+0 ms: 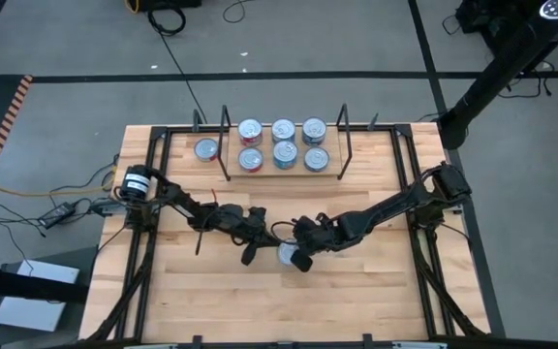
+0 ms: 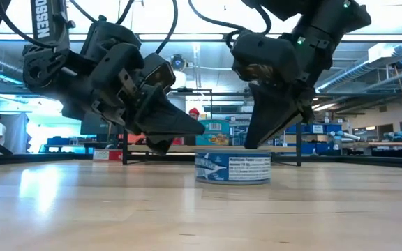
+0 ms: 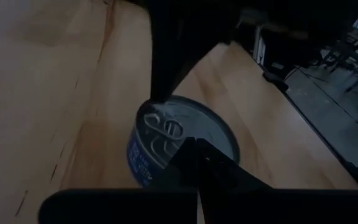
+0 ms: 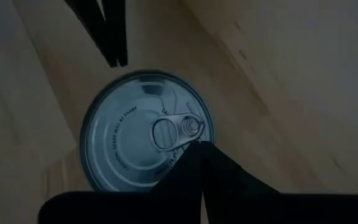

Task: Stack canned seafood by type on shelf
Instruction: Stack the blue tuna can on top of the other blue tuna can

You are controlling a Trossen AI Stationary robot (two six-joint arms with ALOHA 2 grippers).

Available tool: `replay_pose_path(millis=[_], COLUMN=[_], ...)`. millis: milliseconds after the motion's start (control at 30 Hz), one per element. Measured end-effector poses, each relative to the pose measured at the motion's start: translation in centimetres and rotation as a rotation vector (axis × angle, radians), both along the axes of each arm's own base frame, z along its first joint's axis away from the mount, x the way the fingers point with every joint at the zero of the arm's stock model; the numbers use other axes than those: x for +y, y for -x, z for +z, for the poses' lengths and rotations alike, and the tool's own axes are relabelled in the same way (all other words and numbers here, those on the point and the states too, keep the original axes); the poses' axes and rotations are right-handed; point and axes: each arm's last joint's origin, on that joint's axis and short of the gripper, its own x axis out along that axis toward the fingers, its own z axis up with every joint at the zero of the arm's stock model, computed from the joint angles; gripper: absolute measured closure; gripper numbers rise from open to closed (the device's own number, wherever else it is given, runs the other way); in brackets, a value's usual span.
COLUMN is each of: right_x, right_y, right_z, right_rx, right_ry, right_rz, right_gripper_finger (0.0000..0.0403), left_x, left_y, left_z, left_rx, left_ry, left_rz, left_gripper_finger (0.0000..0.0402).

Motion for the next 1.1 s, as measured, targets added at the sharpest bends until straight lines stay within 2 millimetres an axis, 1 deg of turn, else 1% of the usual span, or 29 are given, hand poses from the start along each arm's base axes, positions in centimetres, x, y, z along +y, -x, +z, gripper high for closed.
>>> replay_pose_path(millis=[167, 233, 333, 433, 633, 767, 900, 967, 1033, 1100], right_x=[-0.1, 0.1, 0.4, 1.1, 3.0, 4.0, 4.4, 4.7, 5.0, 5.3], right_y=[0.4, 0.7, 1.3, 1.9, 2.8, 3.1, 3.2, 3.0, 2.8, 2.4], right_z=[1.3, 2.0, 3.0, 3.6, 3.8, 3.9, 4.0, 4.1, 4.4, 4.4], right_rx=[-0.023, -0.038, -0.056, -0.064, -0.061, -0.069, -0.088, -0.113, -0.155, -0.187], right_ry=[0.003, 0.005, 0.006, 0.020, 0.030, 0.023, -0.001, -0.006, 0.003, 0.021], right_rz=[0.005, 0.009, -0.009, -0.005, 0.074, 0.105, 0.085, 0.097, 0.142, 0.196], right_gripper_finger=[0.0394, 0.0394, 0.0394, 0.0394, 0.0394, 0.0394, 0.0394, 0.0394, 0.0394, 0.0394], left_x=[-0.4, -0.7, -0.8, -0.7, 0.0, 0.8, 1.9, 2.2, 2.2, 2.3], left_y=[-0.5, -1.1, -2.5, -3.8, -5.3, -5.3, -4.3, -3.6, -3.0, -2.6], left_z=[0.1, 0.4, 0.7, 1.2, 2.8, 2.6, 1.4, 0.9, 0.4, 0.1], left_rx=[0.023, 0.035, 0.085, 0.130, 0.059, 0.067, 0.116, 0.110, 0.095, 0.086], left_ry=[-0.002, -0.005, -0.055, -0.138, -0.200, -0.222, -0.263, -0.326, -0.373, -0.367], left_rz=[-0.009, -0.017, -0.008, 0.040, 0.073, 0.105, 0.154, 0.124, 0.052, -0.017], left_gripper_finger=[0.0401, 0.0401, 0.0401, 0.0401, 0.0401, 0.0401, 0.0401, 0.0401, 0.0401, 0.0401])
